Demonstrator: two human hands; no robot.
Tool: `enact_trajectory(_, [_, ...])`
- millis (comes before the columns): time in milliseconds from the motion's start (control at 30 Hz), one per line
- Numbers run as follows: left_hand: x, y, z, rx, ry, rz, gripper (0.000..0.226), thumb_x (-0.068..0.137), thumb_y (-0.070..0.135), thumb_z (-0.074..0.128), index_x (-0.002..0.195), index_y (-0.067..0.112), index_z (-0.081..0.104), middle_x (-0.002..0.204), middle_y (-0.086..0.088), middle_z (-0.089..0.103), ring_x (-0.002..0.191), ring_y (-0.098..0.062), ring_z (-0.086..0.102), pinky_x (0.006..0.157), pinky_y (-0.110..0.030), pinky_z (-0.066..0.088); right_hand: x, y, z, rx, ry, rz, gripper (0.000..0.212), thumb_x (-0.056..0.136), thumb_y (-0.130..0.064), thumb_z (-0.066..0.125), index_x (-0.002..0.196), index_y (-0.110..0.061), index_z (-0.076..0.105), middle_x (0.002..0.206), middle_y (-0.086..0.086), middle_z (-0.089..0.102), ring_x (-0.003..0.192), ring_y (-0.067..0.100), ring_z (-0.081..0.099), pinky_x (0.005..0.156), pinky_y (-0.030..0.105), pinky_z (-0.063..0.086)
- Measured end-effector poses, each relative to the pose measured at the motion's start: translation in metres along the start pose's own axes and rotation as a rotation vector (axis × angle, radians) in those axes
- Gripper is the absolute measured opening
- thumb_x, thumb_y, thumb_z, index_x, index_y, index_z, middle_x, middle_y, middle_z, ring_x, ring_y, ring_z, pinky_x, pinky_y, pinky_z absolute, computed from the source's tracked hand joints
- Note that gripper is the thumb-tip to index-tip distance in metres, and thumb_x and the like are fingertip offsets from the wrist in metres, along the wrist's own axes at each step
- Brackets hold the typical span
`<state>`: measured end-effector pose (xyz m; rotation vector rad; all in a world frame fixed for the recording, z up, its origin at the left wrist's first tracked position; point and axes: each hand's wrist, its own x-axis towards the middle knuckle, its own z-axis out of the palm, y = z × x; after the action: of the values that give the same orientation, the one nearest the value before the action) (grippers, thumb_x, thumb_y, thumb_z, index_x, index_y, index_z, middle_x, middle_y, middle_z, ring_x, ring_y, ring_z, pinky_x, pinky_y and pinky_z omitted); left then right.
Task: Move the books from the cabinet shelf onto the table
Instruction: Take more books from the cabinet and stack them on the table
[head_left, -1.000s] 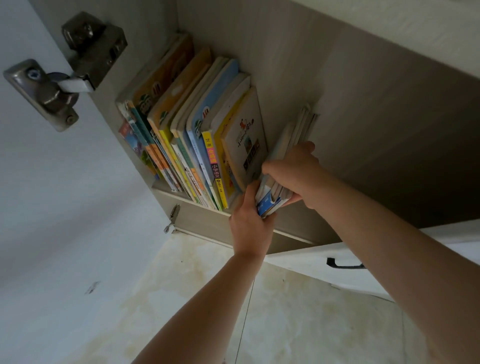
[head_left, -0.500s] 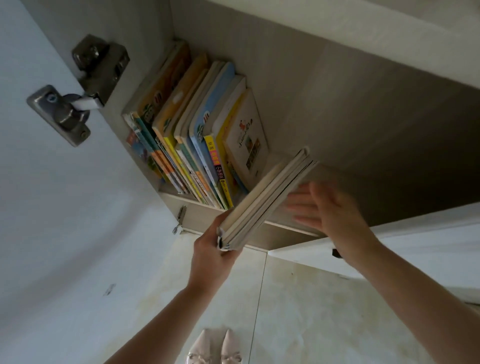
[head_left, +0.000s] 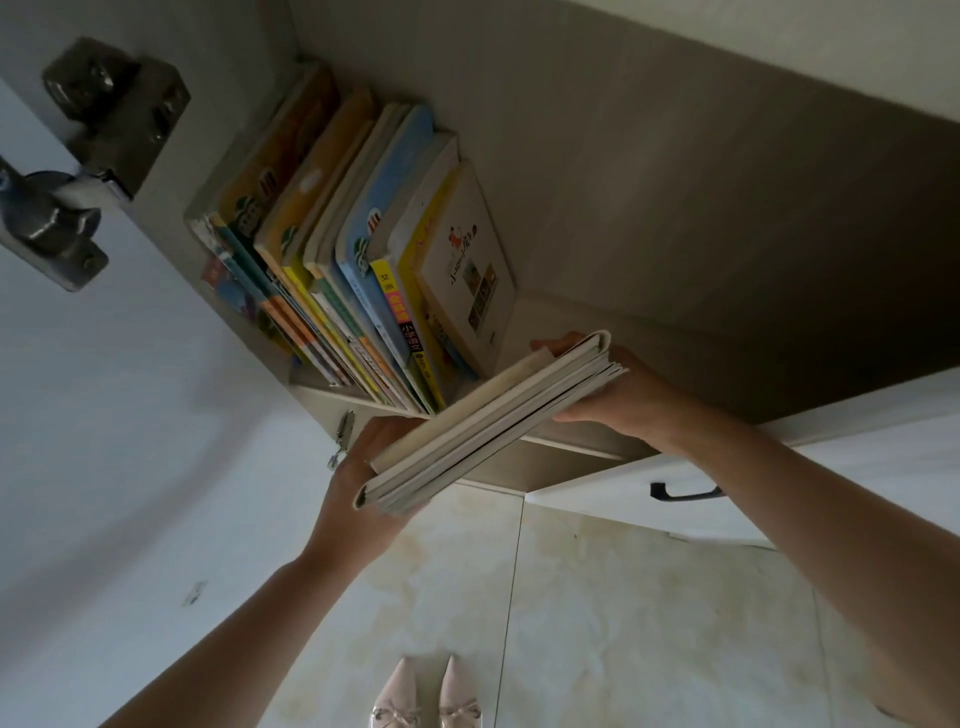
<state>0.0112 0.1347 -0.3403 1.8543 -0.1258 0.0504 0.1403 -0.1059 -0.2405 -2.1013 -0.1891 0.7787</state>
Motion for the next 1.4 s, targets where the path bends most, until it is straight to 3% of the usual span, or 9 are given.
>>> enact_trajectory(67, [0.002,-0.004,-0.003,-0.021,0.058,-0.055,0.046,0.077,0.034,0.078,0.120,0.029,0.061,0.109,0.000,0.068,0.104,-0.026,0.066,0.081,-0.044,0.060,0.001,-0.002,0.001,-0.014,-0.001,-0.015,0.044,0.073,0.007,0.077,0.103,-0.024,0.064,0.093,-0.008,0.069,0.088,-0.002,0.066,0.083,0.018,0.056])
enact_trajectory(267, [-0.001,-0.008,-0.012,0.050,0.150,-0.124,0.058,0.072,0.006,0.081,0.106,0.048,0.060,0.094,0.036,0.064,0.094,0.012,0.062,0.073,-0.003,0.050,0.005,0.002,0.003,-0.090,-0.145,0.021,0.056,0.072,-0.006,0.081,0.122,-0.020,0.059,0.112,-0.004,0.069,0.107,0.007,0.063,0.093,0.024,0.052])
enact_trajectory(400, [0.002,-0.013,-0.014,0.161,0.153,-0.159,0.050,0.069,0.016,0.086,0.114,0.013,0.064,0.093,0.024,0.062,0.093,0.020,0.057,0.072,0.003,0.045,0.005,0.002,0.005,-0.064,-0.123,0.045,0.060,0.070,-0.009,0.084,0.124,-0.015,0.057,0.113,-0.001,0.069,0.105,0.007,0.064,0.091,0.024,0.055])
enact_trajectory(567, [0.005,-0.005,-0.025,0.018,0.082,-0.240,0.062,0.061,0.030,0.085,0.119,0.027,0.063,0.113,0.017,0.068,0.108,-0.001,0.064,0.084,-0.023,0.057,-0.010,-0.005,0.006,0.022,-0.098,0.123,0.037,0.073,-0.003,0.080,0.097,-0.026,0.065,0.093,-0.012,0.067,0.082,-0.005,0.062,0.065,0.002,0.049])
enact_trajectory(667, [-0.007,0.015,-0.035,-0.129,0.096,-0.345,0.060,0.046,0.028,0.087,0.103,0.036,0.069,0.102,0.015,0.074,0.100,-0.007,0.069,0.078,-0.023,0.058,-0.028,-0.012,0.008,0.091,-0.084,0.150,0.034,0.069,-0.008,0.084,0.088,-0.030,0.066,0.092,-0.012,0.071,0.090,0.007,0.069,0.073,0.015,0.056])
enact_trajectory(867, [-0.046,0.089,-0.046,-0.609,0.190,-0.577,0.083,0.028,0.030,0.095,0.103,0.020,0.061,0.098,-0.008,0.076,0.079,-0.028,0.074,0.061,-0.035,0.060,-0.100,-0.039,0.023,0.520,-0.023,0.184,0.038,0.066,-0.012,0.081,0.102,-0.019,0.072,0.110,0.006,0.074,0.106,0.029,0.068,0.100,0.052,0.048])
enact_trajectory(967, [-0.065,0.130,-0.046,-0.727,0.252,-0.693,0.058,0.055,0.023,0.084,0.106,0.013,0.060,0.100,-0.015,0.075,0.072,-0.029,0.073,0.056,-0.036,0.059,-0.140,-0.053,0.039,0.608,0.095,0.233,0.030,0.073,-0.031,0.080,0.101,-0.023,0.072,0.111,0.007,0.073,0.113,0.043,0.060,0.103,0.064,0.039])
enact_trajectory(1100, [-0.093,0.183,-0.054,-0.746,0.286,-0.819,0.047,0.072,0.011,0.071,0.117,0.008,0.057,0.102,-0.015,0.075,0.076,-0.033,0.073,0.060,-0.039,0.060,-0.191,-0.082,0.053,0.750,0.259,0.233,0.040,0.084,-0.022,0.068,0.121,-0.011,0.055,0.113,0.013,0.072,0.095,0.030,0.072,0.083,0.046,0.058])
enact_trajectory(1400, [-0.176,0.267,-0.084,-0.733,0.344,-0.937,0.032,0.090,0.022,0.062,0.120,0.013,0.061,0.106,-0.012,0.075,0.088,-0.041,0.072,0.073,-0.046,0.060,-0.284,-0.140,0.085,0.847,0.162,0.166,0.037,0.093,-0.019,0.054,0.128,-0.032,0.058,0.111,0.006,0.074,0.096,0.030,0.072,0.077,0.042,0.054])
